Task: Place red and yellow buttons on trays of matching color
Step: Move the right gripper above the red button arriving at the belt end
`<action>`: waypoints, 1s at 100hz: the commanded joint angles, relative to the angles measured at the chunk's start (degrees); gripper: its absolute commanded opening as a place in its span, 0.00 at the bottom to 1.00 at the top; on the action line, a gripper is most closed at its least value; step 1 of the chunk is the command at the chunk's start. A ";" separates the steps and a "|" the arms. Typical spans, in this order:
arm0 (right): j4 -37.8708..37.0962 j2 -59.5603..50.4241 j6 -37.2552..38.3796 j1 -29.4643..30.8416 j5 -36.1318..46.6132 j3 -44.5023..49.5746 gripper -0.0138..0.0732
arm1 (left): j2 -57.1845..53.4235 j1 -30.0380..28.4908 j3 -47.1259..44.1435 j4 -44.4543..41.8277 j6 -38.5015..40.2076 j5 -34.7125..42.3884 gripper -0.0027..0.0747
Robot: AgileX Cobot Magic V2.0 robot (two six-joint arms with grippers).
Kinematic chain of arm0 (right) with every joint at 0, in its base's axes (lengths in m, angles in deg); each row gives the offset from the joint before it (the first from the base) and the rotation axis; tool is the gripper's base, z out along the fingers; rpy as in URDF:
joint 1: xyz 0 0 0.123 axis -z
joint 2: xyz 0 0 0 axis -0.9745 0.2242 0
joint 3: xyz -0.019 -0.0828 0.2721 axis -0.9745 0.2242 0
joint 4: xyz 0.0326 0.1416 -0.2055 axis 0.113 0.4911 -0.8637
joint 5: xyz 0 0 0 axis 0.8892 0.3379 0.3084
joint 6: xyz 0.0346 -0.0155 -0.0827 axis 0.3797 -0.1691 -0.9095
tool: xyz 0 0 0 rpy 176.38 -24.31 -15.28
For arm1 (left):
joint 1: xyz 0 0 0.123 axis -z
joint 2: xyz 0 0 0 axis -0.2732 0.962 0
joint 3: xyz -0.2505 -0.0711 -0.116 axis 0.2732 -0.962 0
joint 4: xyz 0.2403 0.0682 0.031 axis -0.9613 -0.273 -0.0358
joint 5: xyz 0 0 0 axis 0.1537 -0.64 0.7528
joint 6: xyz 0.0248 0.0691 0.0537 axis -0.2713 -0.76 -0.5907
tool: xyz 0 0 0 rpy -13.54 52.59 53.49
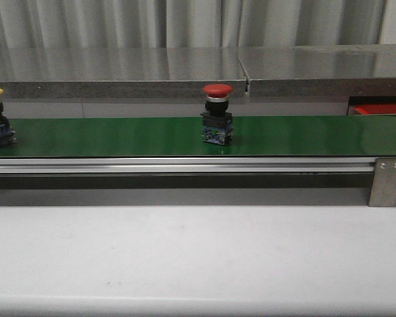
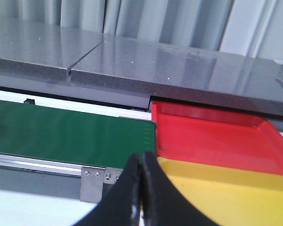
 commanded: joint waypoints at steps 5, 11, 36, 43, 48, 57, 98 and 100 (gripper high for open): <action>-0.17 9.60 -0.06 0.07 0.70 -8.34 0.08 | 0.67 0.42 1.29 0.34 0.04 3.82 0.01; -0.17 13.51 -0.06 0.07 0.39 -11.04 0.08 | 0.67 0.42 1.29 0.34 0.04 3.82 0.01; -0.54 27.73 -0.06 -3.41 0.27 -22.17 0.08 | 0.67 0.42 1.29 0.34 0.04 3.82 0.01; -0.77 31.31 -0.06 -5.41 -0.69 -25.31 0.08 | 0.67 0.42 1.29 0.34 0.04 3.82 0.01; -0.77 33.95 -0.06 -6.76 -2.70 -27.83 0.08 | 0.67 0.42 1.29 0.34 0.04 3.82 0.01; -0.77 38.91 -0.06 -9.47 -7.09 -33.39 0.08 | 0.67 0.42 1.29 0.34 0.04 3.82 0.01; -0.07 59.39 -0.06 -18.33 -29.84 -56.62 0.81 | 0.67 0.42 1.29 0.34 0.04 3.82 0.01; -0.01 60.25 -0.06 -18.52 -31.10 -57.77 0.82 | 0.67 0.42 1.29 0.34 0.04 3.82 0.01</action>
